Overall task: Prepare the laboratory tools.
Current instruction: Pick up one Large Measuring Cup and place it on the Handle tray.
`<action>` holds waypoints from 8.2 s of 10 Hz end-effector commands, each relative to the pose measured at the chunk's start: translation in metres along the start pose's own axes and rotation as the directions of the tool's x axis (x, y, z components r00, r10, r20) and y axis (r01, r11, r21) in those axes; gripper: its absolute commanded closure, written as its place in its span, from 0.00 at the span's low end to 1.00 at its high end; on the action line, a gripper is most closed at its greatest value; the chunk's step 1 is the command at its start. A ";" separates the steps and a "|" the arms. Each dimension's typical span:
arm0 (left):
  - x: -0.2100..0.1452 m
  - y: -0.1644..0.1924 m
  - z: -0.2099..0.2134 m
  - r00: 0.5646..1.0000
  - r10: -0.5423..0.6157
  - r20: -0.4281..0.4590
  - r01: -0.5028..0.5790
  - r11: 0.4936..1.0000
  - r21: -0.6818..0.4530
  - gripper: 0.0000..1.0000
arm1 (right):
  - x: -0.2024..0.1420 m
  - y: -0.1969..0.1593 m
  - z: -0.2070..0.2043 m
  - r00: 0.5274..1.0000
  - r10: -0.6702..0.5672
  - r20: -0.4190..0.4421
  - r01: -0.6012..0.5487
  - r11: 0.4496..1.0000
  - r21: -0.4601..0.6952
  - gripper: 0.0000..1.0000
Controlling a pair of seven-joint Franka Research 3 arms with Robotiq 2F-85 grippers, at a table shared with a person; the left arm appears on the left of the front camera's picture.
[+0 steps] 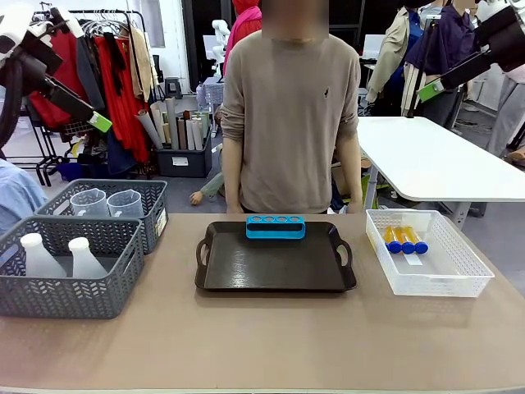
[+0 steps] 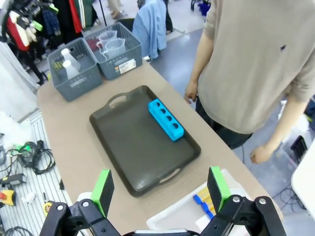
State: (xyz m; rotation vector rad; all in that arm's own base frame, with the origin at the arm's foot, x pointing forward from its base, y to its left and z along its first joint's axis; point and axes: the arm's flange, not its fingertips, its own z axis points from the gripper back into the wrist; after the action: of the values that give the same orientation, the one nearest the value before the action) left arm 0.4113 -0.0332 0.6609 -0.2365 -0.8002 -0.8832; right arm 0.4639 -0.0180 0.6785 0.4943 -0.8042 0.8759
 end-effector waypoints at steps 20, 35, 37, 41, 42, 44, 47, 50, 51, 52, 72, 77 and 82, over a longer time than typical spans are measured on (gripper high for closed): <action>0.016 0.095 -0.055 0.841 0.313 -0.441 -0.185 0.933 0.309 0.00 | 0.000 0.001 0.003 1.000 -0.003 0.008 0.003 1.000 0.000 0.00; -0.063 0.210 -0.165 0.519 0.694 -0.499 -0.548 0.718 0.429 0.00 | 0.000 0.001 0.003 1.000 -0.003 0.008 0.003 1.000 0.000 0.00; -0.090 0.233 -0.186 0.489 0.721 -0.491 -0.585 0.689 0.429 0.00 | 0.000 0.001 0.003 1.000 -0.003 0.008 0.003 1.000 0.000 0.00; -0.135 0.248 -0.220 0.456 0.749 -0.482 -0.591 0.659 0.465 0.00 | 0.000 0.001 0.003 1.000 -0.003 0.008 0.003 1.000 0.000 0.00; -0.144 0.251 -0.229 0.442 0.749 -0.493 -0.580 0.658 0.480 0.00 | 0.000 0.001 0.003 1.000 -0.003 0.008 0.003 1.000 0.000 0.00; -0.157 0.253 -0.235 0.428 0.742 -0.516 -0.585 0.663 0.468 0.00 | 0.000 0.001 0.003 1.000 -0.003 0.008 0.003 1.000 0.000 0.00; -0.174 0.257 -0.247 0.447 0.703 -0.553 -0.571 0.700 0.429 0.00 | 0.000 0.001 0.003 1.000 -0.003 0.008 0.003 1.000 0.000 0.00; -0.184 0.259 -0.256 0.458 0.686 -0.565 -0.566 0.715 0.410 0.00 | 0.000 0.001 0.003 1.000 -0.003 0.008 0.003 1.000 0.000 0.00; -0.184 0.258 -0.257 0.462 0.679 -0.570 -0.560 0.722 0.407 0.18 | 0.000 0.001 0.003 1.000 -0.003 0.008 0.003 1.000 0.000 0.00; -0.183 0.258 -0.258 0.468 0.676 -0.569 -0.558 0.725 0.403 0.37 | 0.000 0.001 0.003 1.000 -0.003 0.008 0.003 1.000 0.000 0.00; 0.041 0.149 -0.035 0.715 0.280 -0.640 -0.206 0.960 0.189 1.00 | 0.000 0.001 0.003 1.000 -0.003 0.008 0.003 1.000 0.000 0.00; 0.087 0.108 0.016 0.717 0.070 -0.693 -0.046 0.998 0.053 1.00 | 0.000 0.001 0.003 1.000 -0.003 0.008 0.003 1.000 0.000 0.00; 0.084 0.101 0.010 0.727 0.108 -0.678 -0.078 0.994 0.075 1.00 | 0.000 0.001 0.003 1.000 -0.003 0.008 0.003 1.000 0.000 0.00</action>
State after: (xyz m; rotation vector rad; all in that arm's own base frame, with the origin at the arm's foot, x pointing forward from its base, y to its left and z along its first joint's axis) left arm 0.5169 -0.0142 0.7390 0.0978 -0.1007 -0.7815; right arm 0.4632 -0.0209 0.6789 0.4914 -0.8055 0.8696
